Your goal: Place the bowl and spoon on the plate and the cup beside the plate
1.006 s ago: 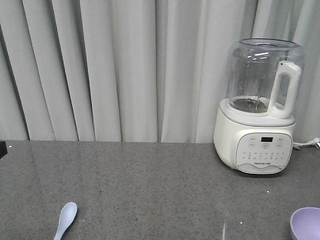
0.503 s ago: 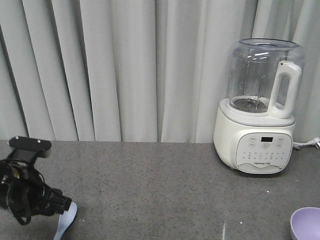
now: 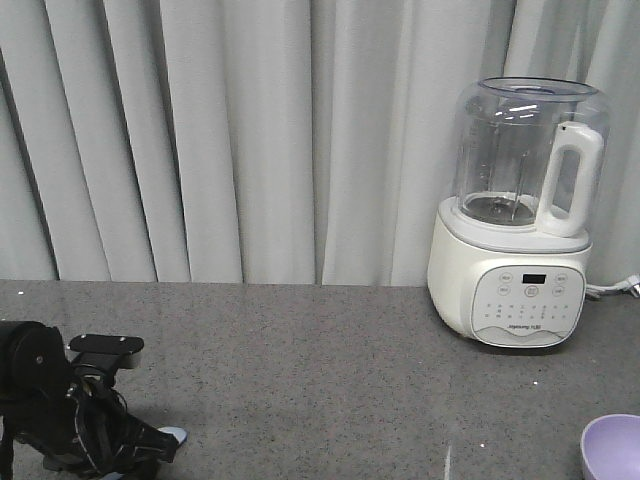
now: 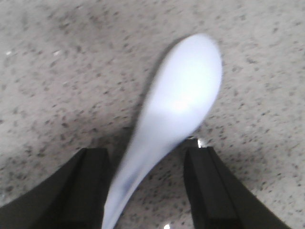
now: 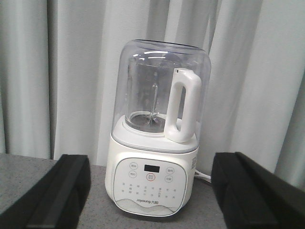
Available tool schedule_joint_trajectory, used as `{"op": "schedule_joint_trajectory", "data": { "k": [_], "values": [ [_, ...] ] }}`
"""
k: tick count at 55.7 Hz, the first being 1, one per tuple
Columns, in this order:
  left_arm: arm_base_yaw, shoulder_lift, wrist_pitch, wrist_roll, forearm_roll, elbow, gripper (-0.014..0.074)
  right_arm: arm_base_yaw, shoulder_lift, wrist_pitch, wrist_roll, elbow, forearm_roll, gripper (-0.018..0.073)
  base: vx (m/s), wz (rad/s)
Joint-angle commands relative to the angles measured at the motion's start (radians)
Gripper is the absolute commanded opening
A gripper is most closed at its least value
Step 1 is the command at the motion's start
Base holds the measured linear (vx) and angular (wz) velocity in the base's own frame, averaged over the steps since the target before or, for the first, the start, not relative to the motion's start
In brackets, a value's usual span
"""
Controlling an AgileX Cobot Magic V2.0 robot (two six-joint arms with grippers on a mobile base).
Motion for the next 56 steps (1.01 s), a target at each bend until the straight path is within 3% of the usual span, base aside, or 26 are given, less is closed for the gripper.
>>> {"op": "schedule_joint_trajectory", "data": {
  "k": [1, 8, 18, 29, 42, 51, 56],
  "values": [
    [-0.011, -0.023, -0.033, -0.004, -0.025, -0.024, 0.0444, -0.004, -0.001, -0.084, -0.005, -0.036, -0.005, 0.0566, 0.0, 0.0],
    [-0.011, -0.003, -0.008, -0.004, -0.002, -0.022, 0.0351, -0.004, -0.001, -0.084, -0.005, -0.036, -0.005, 0.0566, 0.0, 0.0],
    [-0.011, 0.013, 0.055, -0.003, 0.055, -0.022, -0.0013, -0.004, -0.001, -0.086, -0.005, -0.036, -0.005, 0.0566, 0.0, 0.0],
    [-0.011, -0.009, 0.063, 0.003, 0.052, -0.022, -0.0006, -0.004, -0.001, -0.091, -0.006, -0.036, -0.005, 0.0566, 0.0, 0.0],
    [-0.011, -0.175, 0.064, 0.005, 0.044, -0.087, -0.0006, -0.004, -0.002, -0.068, -0.019, -0.036, -0.005, 0.0566, 0.0, 0.0],
    [-0.02, -0.317, 0.071, 0.017, 0.04, -0.142, -0.0006, -0.004, -0.004, 0.08, 0.011, -0.036, -0.005, 0.0566, 0.0, 0.0],
    [-0.02, -0.382, 0.061, 0.03, 0.024, -0.145, -0.0006, -0.007, 0.005, 0.194, 0.091, -0.038, -0.011, 0.0565, 0.0, 0.0]
  ]
}}
